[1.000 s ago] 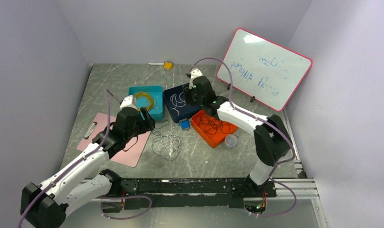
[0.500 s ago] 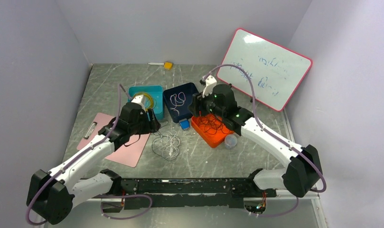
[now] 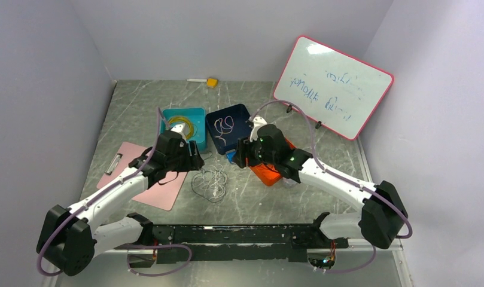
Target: Untangle the cables
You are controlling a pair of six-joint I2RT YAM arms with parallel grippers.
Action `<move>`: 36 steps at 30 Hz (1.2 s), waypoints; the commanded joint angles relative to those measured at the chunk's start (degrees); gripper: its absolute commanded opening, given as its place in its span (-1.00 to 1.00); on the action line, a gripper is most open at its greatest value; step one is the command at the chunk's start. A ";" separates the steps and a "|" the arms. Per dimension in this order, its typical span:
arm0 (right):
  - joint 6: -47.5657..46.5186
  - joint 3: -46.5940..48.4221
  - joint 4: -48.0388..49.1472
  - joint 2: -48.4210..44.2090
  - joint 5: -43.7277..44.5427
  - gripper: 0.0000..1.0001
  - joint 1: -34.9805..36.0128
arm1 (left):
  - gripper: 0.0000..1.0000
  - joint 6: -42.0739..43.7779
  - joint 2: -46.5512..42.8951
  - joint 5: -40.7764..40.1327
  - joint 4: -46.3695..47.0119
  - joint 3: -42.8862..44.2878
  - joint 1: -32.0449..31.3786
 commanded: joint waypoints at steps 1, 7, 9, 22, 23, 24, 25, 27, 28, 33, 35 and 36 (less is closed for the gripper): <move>7.92 -2.63 2.14 -4.25 10.57 0.17 0.95 | 0.33 -2.47 -2.09 -6.29 -3.16 2.25 0.47; 11.19 -4.13 4.19 -10.11 20.09 0.18 1.08 | 0.35 -5.23 -9.06 -16.14 -6.49 5.01 0.48; 11.18 -3.69 3.72 -10.79 21.72 0.19 1.01 | 0.36 -5.06 -9.79 -17.26 -7.37 5.60 0.48; 10.98 -2.79 2.10 -8.79 22.76 0.20 1.04 | 0.34 -4.74 -10.09 -16.10 -6.77 3.91 0.47; 10.61 -2.48 1.94 -8.62 23.23 0.20 1.09 | 0.33 -4.67 -9.85 -15.91 -6.62 3.97 0.47; 10.00 -2.01 1.63 -8.33 24.11 0.20 1.02 | 0.34 -4.50 -9.72 -15.85 -6.38 3.99 0.53; 9.27 -1.22 1.26 -8.02 25.00 0.20 1.03 | 0.33 -4.28 -9.51 -15.81 -6.21 4.05 0.48; 7.63 0.19 0.01 -7.29 27.65 0.21 1.02 | 0.33 -4.12 -9.28 -16.14 -5.96 4.29 0.47; 6.77 0.81 -0.61 -7.03 29.08 0.21 0.95 | 0.34 -4.08 -9.18 -16.84 -6.12 4.54 0.52; 2.83 3.07 -2.28 -6.51 32.09 0.23 -2.80 | 0.35 -4.56 -8.30 -15.57 -5.58 6.15 4.05; 2.06 3.51 -2.15 -6.48 28.85 0.23 -7.24 | 0.34 -4.14 -7.39 -13.62 -4.99 7.02 7.10; 1.62 3.54 -1.76 -6.48 26.76 0.23 -9.38 | 0.34 -3.79 -6.74 -12.88 -4.59 7.59 8.69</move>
